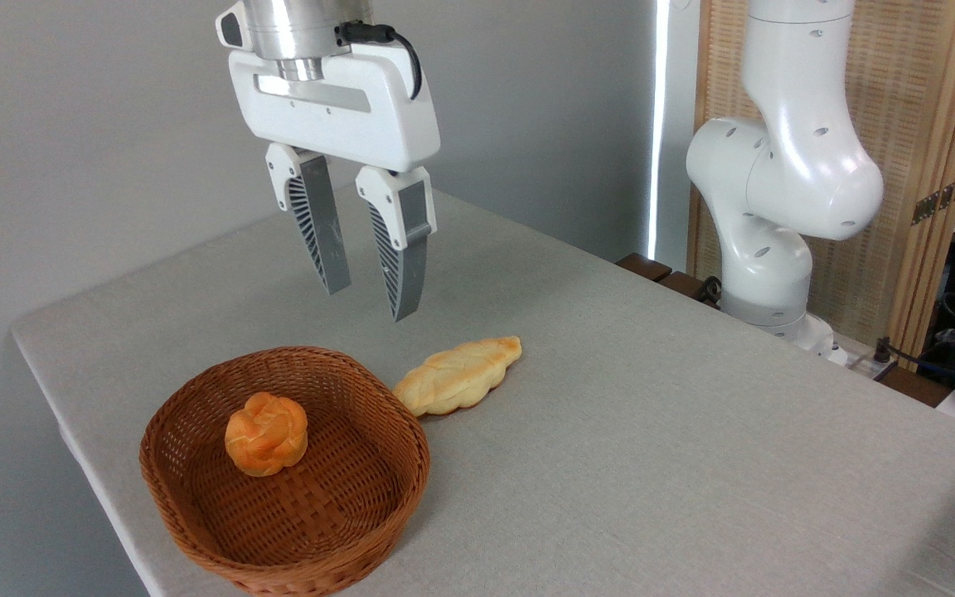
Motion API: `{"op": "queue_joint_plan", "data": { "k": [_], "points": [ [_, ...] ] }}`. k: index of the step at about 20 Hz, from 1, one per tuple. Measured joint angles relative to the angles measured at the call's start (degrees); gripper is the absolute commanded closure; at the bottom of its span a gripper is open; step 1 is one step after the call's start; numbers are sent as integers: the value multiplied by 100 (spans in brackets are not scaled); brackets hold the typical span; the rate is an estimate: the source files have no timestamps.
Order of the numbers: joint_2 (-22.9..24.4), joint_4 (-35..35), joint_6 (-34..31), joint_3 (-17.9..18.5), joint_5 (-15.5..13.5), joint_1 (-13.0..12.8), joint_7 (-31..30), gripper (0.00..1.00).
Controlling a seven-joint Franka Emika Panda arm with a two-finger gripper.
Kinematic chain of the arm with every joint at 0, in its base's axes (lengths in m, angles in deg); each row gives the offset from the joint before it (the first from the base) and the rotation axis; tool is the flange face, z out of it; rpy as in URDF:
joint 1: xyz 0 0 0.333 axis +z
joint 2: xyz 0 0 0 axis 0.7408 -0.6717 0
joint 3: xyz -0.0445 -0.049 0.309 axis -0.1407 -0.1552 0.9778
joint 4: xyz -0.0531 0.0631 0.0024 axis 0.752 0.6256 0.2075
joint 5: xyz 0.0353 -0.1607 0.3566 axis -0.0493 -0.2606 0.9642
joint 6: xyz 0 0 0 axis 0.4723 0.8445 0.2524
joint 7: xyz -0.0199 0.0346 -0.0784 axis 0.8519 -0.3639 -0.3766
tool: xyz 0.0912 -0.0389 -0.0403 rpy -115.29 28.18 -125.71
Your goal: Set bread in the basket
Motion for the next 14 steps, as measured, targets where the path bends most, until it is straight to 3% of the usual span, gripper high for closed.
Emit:
{"op": "queue_joint_plan", "data": {
  "k": [4,7,10,14],
  "points": [
    [-29,-53,-5,28,-74,-1,229,0],
    [-46,-62,-90,136,-369,3,700,0],
    [-46,-62,-103,240,-608,16,732,0],
    [-49,-72,-104,252,-678,20,605,0]
  ]
}}
